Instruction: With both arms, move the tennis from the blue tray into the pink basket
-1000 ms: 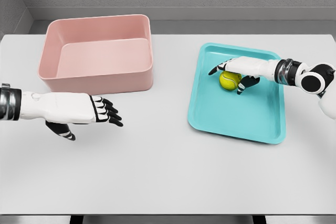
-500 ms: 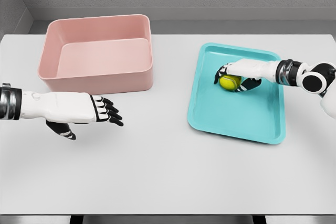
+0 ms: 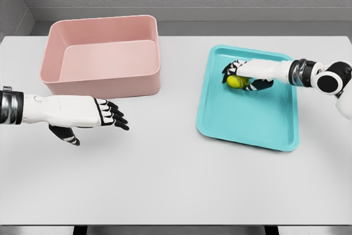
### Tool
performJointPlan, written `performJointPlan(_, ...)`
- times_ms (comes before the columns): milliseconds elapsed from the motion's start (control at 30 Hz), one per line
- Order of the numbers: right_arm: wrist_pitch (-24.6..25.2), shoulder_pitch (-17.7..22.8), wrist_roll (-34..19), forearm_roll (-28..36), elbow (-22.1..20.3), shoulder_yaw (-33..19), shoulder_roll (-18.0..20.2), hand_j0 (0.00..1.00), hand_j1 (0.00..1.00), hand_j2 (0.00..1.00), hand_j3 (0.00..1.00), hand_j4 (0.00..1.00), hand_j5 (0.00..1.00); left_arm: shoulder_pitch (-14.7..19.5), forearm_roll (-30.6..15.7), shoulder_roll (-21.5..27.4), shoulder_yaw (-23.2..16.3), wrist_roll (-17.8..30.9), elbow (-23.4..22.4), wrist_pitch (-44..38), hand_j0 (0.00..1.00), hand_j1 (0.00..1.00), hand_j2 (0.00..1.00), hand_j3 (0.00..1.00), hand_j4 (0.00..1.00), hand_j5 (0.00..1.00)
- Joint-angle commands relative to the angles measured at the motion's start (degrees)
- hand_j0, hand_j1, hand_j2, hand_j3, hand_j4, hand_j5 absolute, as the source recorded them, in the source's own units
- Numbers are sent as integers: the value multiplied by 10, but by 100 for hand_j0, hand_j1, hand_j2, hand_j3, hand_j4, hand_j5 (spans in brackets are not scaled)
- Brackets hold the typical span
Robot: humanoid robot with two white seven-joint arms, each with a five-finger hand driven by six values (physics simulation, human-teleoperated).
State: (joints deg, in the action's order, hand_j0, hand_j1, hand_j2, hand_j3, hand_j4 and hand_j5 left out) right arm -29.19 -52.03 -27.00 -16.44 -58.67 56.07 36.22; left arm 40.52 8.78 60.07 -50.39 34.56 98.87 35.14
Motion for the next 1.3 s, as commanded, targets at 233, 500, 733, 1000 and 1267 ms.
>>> performJointPlan(233,-39,-3,2,7,-21,-2,16,49,49,49,49,49,49,0,-3,0,0,0,-1,-1,100,100,100,100,100,100)
performJointPlan(500,-40,-3,2,8,-89,0,45,49,49,49,49,49,49,0,-3,0,0,0,-1,-1,100,100,100,100,100,100)
performJointPlan(733,-40,-1,1,9,-174,1,67,49,49,49,49,49,49,0,-3,0,0,0,-1,-1,100,100,100,100,100,100)
performJointPlan(1000,-40,2,1,9,-213,1,65,49,49,49,49,49,49,0,-3,0,0,0,-1,-1,100,100,100,100,100,100)
performJointPlan(1267,-39,2,0,9,-223,1,52,49,49,49,49,49,49,0,-3,0,6,0,-1,-1,100,100,100,100,100,100)
